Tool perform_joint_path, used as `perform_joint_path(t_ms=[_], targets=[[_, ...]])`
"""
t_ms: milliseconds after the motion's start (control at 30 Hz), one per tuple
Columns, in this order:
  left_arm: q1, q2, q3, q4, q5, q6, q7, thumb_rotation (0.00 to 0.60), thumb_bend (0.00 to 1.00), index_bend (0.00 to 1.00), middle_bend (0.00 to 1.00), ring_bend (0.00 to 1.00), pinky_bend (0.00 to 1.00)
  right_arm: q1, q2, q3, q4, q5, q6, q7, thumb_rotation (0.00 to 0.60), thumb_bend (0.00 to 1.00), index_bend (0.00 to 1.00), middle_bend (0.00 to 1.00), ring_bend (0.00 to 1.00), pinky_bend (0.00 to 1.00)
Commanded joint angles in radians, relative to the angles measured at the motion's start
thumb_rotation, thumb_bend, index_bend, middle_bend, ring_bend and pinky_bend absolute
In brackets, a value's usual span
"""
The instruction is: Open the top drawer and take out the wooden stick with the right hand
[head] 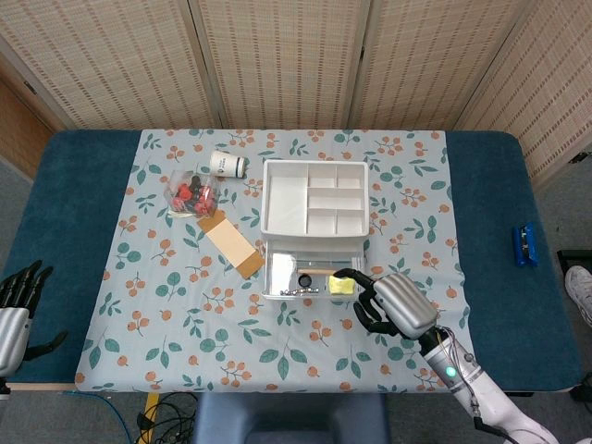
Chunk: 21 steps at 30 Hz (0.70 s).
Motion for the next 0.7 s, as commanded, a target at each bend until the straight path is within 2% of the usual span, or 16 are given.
perform_joint_path(t_ms=[33,133,333,500,600,700], targets=[[0.001,-0.001,0.000,-0.001,0.001,0.002,0.000,0.600,0.16,0.03,0.00,0.00,0.07,0.051,0.024,0.051,-0.018,0.038,-0.034,-0.051,0.600,0.57,0.19,0.86,0.95,0.94],[0.002,-0.001,0.000,-0.003,0.002,0.003,0.002,0.600,0.16,0.03,0.00,0.00,0.07,0.113,0.025,0.092,-0.015,0.121,-0.084,-0.120,0.600,0.52,0.20,0.85,0.94,0.94],[0.005,0.001,0.002,-0.006,0.004,0.008,0.004,0.600,0.16,0.03,0.00,0.00,0.07,0.252,-0.026,0.136,0.033,0.294,-0.144,-0.327,0.600,0.38,0.32,0.85,0.94,0.96],[0.010,0.001,0.004,-0.002,0.000,0.010,-0.002,0.600,0.16,0.03,0.00,0.00,0.07,0.331,-0.110,0.121,0.088,0.383,-0.110,-0.512,0.600,0.31,0.38,0.89,0.98,0.99],[0.011,0.001,0.004,0.002,-0.001,0.008,-0.007,0.600,0.16,0.03,0.00,0.00,0.07,0.360,-0.150,0.103,0.117,0.405,-0.077,-0.601,0.600,0.31,0.39,0.90,0.99,1.00],[0.011,0.000,0.004,0.007,-0.001,0.008,-0.012,0.600,0.16,0.03,0.00,0.00,0.07,0.374,-0.184,0.082,0.143,0.407,-0.043,-0.666,0.600,0.35,0.40,0.91,1.00,1.00]])
